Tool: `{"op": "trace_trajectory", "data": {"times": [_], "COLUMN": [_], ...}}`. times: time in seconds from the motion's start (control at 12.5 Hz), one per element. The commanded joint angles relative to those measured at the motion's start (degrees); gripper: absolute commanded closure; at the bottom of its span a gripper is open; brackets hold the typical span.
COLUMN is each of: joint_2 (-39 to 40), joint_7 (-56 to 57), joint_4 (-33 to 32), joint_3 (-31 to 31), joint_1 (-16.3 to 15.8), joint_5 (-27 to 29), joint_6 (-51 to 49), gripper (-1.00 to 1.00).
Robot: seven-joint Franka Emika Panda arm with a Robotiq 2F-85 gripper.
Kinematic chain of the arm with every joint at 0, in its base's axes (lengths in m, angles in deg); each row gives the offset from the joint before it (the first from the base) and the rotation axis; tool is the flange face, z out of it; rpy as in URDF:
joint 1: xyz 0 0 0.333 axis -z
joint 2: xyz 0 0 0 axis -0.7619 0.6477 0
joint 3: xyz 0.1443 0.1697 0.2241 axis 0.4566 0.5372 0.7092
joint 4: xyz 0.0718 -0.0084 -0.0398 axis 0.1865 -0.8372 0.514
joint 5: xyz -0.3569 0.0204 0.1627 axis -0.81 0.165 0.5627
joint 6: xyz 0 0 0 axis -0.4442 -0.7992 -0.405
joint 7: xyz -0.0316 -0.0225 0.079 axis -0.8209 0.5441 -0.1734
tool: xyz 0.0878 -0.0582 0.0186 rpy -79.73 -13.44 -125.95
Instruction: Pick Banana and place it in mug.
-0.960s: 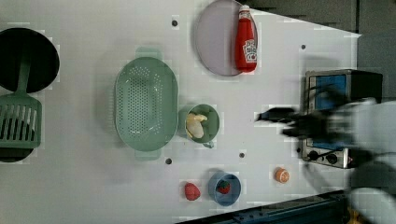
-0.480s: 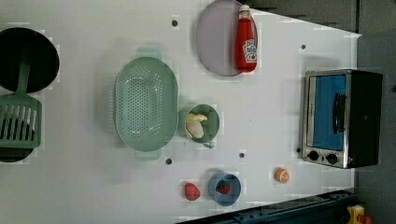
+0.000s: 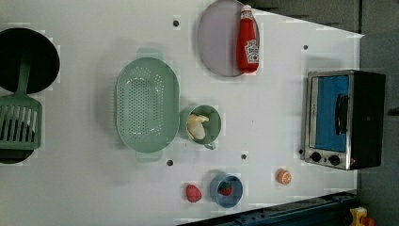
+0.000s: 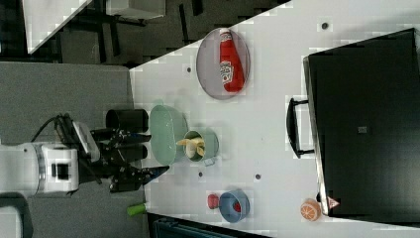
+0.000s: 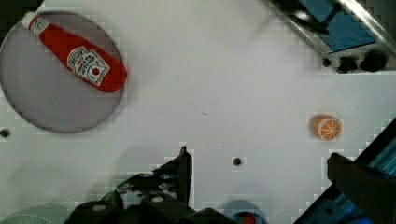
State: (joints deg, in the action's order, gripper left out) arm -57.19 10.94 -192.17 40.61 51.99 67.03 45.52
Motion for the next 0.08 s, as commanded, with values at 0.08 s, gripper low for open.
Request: {"op": "trace_trajectory", "data": {"times": [0.08], "joint_2": [0.1], "joint_7": [-1.24], "joint_4": [-0.35], "joint_3": [0.48], "joint_1": [-0.95], "joint_5": [0.33], "joint_6": [0.26], "gripper": [-1.0]}}
